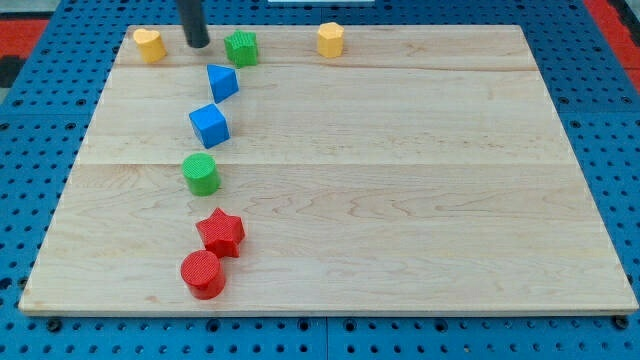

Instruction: Slightly push the red star in between the red circle and the green circle

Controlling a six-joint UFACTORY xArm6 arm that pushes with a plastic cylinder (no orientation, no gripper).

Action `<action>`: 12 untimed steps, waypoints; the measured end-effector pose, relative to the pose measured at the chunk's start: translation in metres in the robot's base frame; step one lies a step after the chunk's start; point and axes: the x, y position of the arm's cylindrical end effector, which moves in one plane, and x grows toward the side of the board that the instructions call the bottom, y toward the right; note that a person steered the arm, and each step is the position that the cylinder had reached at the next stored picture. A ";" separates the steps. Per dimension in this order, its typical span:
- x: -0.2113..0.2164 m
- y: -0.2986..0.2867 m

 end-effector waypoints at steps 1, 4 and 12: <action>-0.007 0.034; -0.005 0.177; 0.088 0.133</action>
